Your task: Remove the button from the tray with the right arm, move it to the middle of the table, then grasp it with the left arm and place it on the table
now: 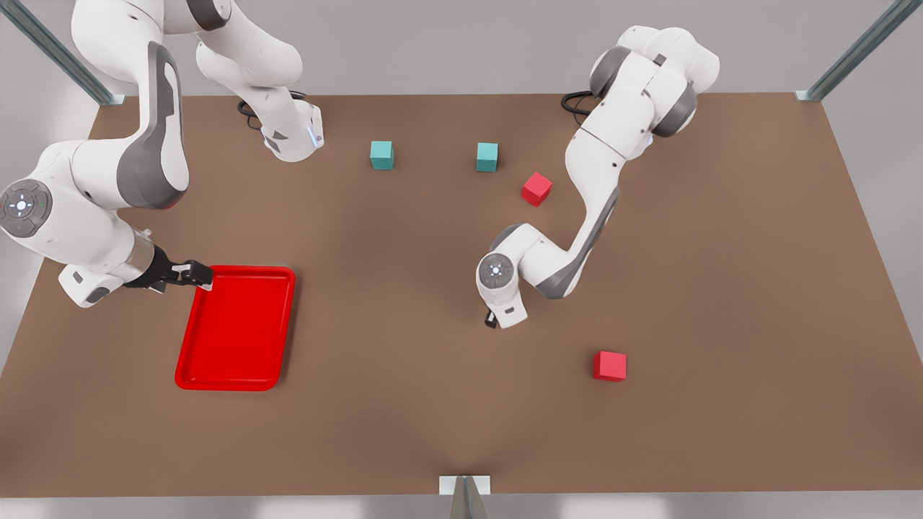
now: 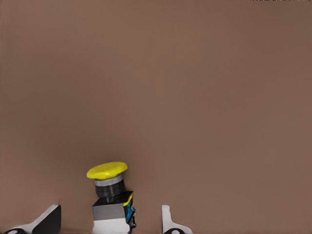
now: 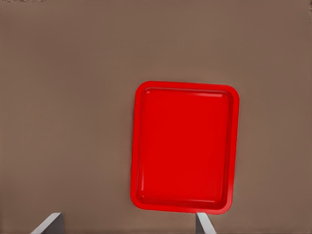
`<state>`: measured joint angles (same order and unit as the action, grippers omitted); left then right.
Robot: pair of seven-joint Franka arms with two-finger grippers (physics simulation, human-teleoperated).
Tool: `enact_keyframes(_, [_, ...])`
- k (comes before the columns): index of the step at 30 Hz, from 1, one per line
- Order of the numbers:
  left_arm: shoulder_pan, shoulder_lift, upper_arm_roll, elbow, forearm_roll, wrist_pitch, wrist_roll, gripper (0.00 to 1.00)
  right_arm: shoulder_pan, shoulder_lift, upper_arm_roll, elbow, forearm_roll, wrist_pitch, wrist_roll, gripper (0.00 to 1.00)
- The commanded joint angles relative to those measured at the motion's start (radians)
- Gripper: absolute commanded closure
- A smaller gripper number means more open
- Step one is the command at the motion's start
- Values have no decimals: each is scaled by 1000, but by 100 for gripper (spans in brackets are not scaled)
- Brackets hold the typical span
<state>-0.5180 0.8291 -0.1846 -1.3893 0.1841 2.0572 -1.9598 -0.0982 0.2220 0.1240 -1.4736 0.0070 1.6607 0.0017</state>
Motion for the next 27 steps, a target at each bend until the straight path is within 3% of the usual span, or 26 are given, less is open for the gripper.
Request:
enact_keyframes(1, [0, -1, 1, -4, -2, 49, -369, 0, 0, -1, 0, -1, 1, -4, 90, 0])
enact_keyframes(17, [0, -5, -9, -102, 3, 207, -260, 0, 0, 0, 2, 3, 2, -3, 87, 0])
enact_keyframes(27, [0, -5, -6, -129, 8, 210, -246, 0, 0, 2, 2, 3, 4, 7, 89, 0])
